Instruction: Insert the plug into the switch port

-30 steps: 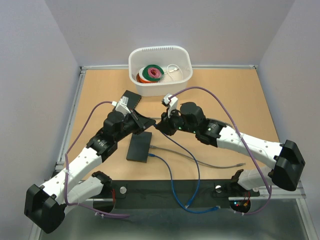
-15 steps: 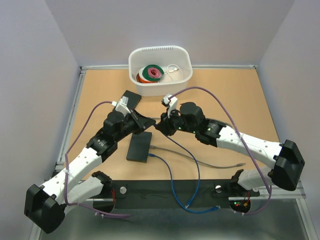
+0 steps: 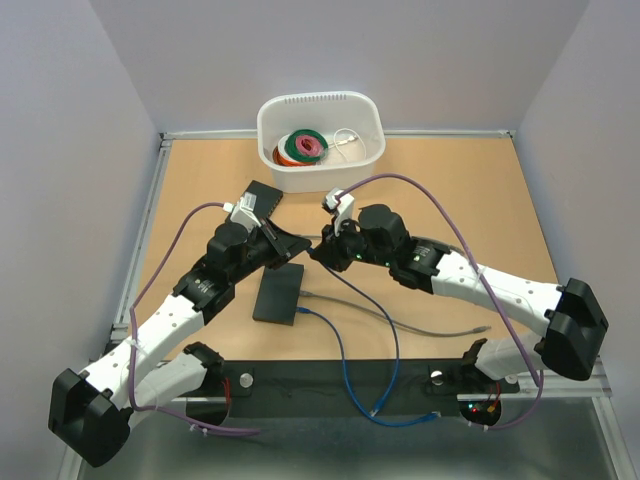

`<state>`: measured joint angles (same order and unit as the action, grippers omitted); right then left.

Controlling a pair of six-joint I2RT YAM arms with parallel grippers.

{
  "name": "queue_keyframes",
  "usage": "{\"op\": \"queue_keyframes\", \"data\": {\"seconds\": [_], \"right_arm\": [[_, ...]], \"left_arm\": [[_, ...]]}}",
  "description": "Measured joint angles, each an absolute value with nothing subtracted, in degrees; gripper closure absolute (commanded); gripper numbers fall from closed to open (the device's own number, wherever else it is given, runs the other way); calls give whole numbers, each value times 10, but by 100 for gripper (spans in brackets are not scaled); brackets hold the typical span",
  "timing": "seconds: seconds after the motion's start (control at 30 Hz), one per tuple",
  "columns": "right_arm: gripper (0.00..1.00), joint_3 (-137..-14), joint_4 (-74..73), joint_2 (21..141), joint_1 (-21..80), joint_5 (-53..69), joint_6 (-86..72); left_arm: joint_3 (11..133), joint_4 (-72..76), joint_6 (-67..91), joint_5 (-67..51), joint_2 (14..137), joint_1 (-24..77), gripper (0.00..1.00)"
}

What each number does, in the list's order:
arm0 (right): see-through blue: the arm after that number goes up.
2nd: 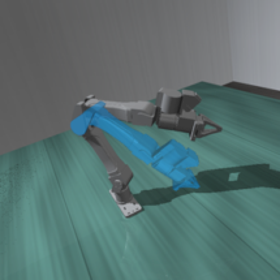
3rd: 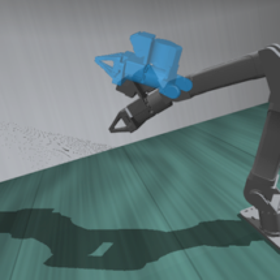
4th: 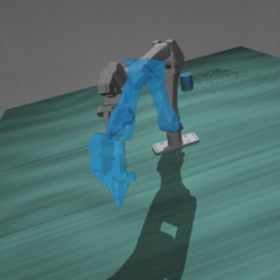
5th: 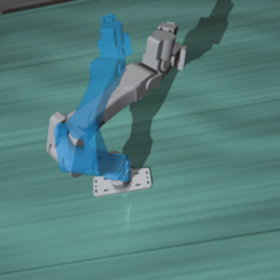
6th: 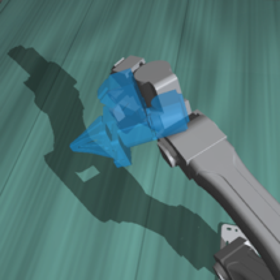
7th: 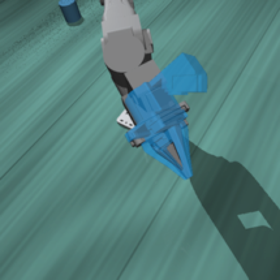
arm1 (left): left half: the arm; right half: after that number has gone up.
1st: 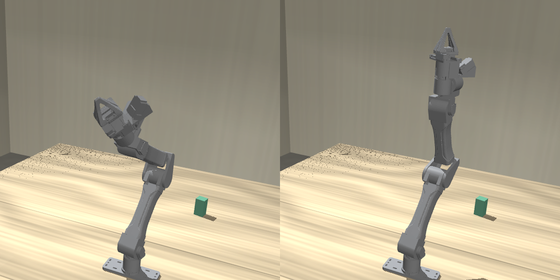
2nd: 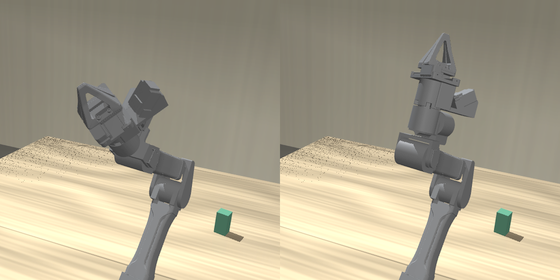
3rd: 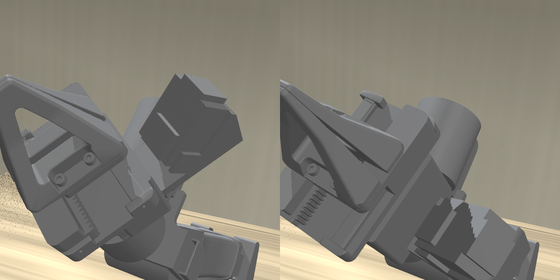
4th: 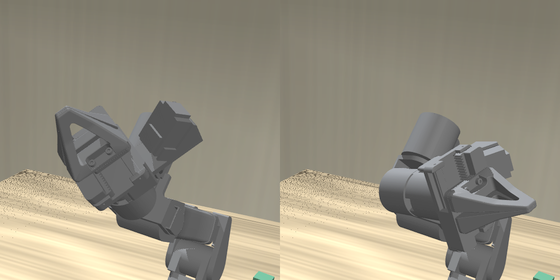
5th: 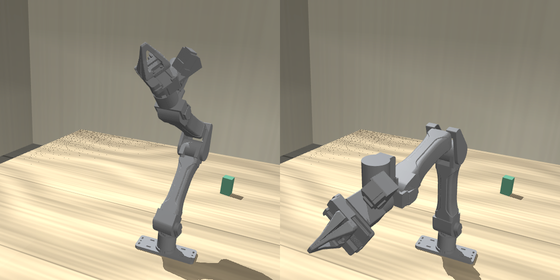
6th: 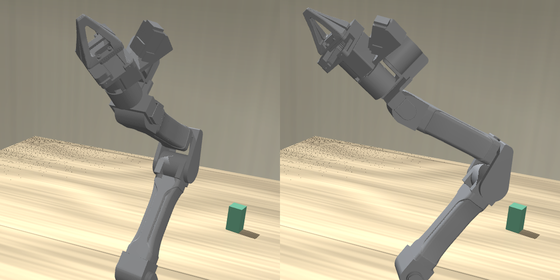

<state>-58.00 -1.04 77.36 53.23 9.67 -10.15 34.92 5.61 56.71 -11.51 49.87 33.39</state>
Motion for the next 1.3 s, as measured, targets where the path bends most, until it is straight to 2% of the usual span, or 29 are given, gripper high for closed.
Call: {"op": "queue_keyframes", "data": {"seconds": [0.03,0.07,0.17,0.33,0.5,0.83,1.13,1.3], "right_arm": [[100,-580,-10,774,532,97,-101],[100,-578,-8,773,532,96,-101],[100,-565,-3,772,532,92,-101],[100,-515,-8,769,532,64,-101],[100,-480,-21,783,532,29,-102],[100,-500,-33,907,532,21,-90],[99,-565,-44,973,532,51,-64],[99,-580,-46,998,532,65,-55]], "left_arm": [[349,56,567,-115,499,334,74],[349,56,565,-116,499,334,60],[348,55,553,-123,502,334,44],[345,36,525,-125,515,322,35],[324,6,490,-110,512,265,35],[294,-21,415,-102,557,113,38],[262,44,400,-107,718,103,43],[258,106,390,-127,744,101,44]]}}
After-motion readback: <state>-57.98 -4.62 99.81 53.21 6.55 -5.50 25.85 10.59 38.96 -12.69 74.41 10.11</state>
